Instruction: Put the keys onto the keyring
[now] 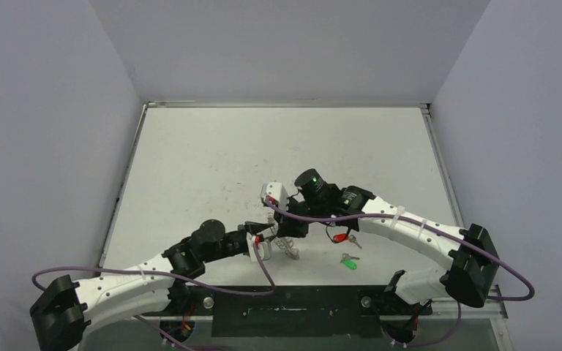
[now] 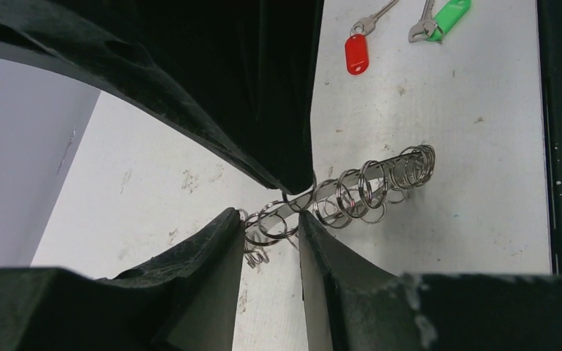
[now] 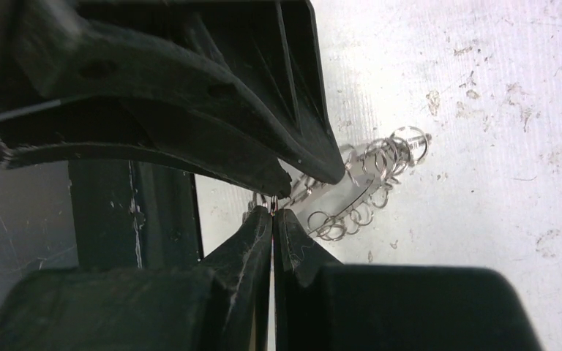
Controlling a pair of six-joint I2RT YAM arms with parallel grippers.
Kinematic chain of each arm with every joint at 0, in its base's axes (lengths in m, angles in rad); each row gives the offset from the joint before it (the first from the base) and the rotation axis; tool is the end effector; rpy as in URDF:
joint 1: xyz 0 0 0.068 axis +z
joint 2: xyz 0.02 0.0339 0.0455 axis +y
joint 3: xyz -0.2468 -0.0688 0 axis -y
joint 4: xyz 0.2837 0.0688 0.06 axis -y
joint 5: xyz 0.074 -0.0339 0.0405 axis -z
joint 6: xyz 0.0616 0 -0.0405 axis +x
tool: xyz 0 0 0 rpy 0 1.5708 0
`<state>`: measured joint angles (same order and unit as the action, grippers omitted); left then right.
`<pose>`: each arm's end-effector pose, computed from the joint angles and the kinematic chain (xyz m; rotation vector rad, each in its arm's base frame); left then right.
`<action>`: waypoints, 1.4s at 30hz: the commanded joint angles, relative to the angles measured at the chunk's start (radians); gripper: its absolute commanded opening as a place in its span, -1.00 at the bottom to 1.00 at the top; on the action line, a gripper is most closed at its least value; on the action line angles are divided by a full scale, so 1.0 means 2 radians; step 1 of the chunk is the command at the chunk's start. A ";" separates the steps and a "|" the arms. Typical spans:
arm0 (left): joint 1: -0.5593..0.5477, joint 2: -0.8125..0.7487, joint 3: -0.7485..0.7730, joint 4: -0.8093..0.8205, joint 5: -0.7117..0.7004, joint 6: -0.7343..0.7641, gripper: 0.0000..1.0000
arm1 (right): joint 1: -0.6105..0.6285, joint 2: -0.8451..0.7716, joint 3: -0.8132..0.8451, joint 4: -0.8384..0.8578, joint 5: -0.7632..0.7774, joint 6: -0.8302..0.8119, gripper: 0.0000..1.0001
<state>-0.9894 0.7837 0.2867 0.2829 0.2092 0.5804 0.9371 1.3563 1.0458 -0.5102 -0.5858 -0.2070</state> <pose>0.1290 -0.2196 0.1767 1.3793 1.1652 -0.4794 0.1747 0.2953 0.2334 -1.5701 1.9015 1.0340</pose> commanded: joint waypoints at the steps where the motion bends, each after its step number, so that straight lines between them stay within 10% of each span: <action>1: -0.004 0.019 -0.002 0.071 0.016 0.006 -0.37 | 0.004 -0.029 -0.001 0.045 0.011 0.022 -1.00; 42: -0.016 -0.011 0.016 0.022 -0.002 -0.003 -0.64 | 0.005 -0.029 -0.004 0.052 0.002 0.011 -1.00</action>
<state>-1.0157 0.7593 0.2665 0.3058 0.1974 0.5697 0.9401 1.3312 1.0298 -0.4458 -0.5579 -0.1703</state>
